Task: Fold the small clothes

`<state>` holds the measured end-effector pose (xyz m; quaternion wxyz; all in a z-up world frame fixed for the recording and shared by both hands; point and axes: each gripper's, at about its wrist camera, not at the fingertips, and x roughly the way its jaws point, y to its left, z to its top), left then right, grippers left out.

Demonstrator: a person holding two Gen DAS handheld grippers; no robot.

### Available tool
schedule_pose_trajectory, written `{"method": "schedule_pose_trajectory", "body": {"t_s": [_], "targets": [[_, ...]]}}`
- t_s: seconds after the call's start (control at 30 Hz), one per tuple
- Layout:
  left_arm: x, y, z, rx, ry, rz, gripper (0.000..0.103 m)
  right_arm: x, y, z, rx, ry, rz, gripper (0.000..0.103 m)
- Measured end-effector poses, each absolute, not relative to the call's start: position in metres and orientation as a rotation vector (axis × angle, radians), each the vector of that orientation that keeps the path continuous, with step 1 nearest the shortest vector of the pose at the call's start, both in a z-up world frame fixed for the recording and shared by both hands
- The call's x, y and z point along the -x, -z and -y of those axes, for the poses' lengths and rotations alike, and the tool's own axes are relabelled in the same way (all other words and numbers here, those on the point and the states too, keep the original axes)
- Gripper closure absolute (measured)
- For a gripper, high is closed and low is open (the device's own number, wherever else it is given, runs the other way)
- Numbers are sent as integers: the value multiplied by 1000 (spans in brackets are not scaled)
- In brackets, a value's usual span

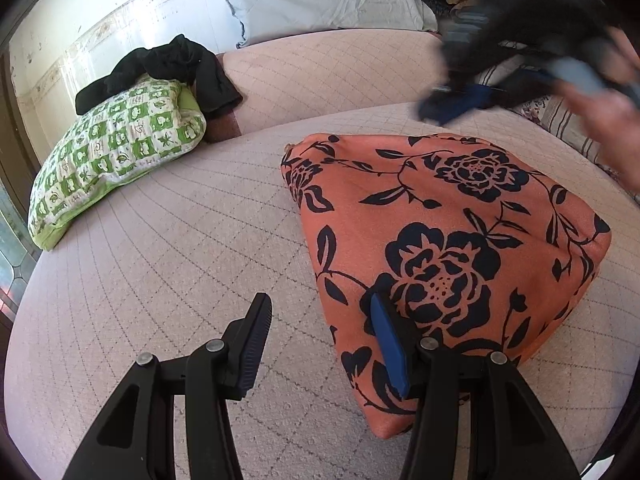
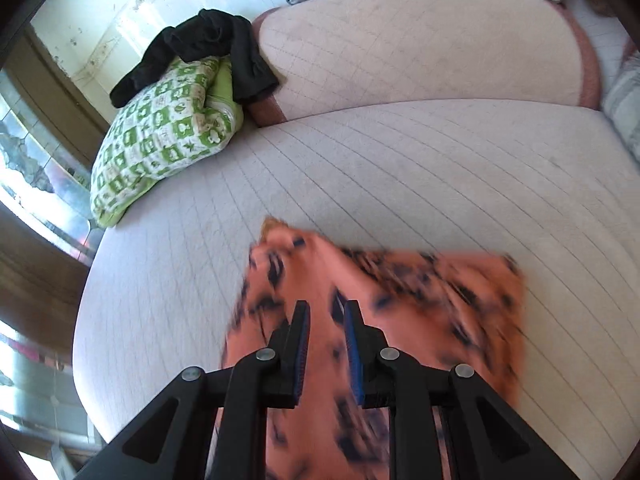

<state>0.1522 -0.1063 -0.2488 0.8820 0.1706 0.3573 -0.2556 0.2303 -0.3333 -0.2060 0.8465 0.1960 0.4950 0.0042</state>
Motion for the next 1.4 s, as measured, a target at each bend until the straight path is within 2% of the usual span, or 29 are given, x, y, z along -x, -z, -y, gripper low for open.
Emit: {"method": "schedule_pose_trajectory", "body": {"t_s": [0.27, 0.4, 1.2, 1.4], "targets": [[-148, 251, 106, -369, 527, -718, 50, -131, 227, 345, -377, 42, -1142, 82], [-143, 253, 106, -391, 520, -692, 50, -97, 244, 351, -437, 13, -1089, 82], [-131, 261, 112, -466, 467, -648, 49, -83, 264, 358, -518, -29, -997, 82], [-144, 258, 124, -467, 432, -779, 49, -83, 267, 355, -522, -1, -989, 82]]}}
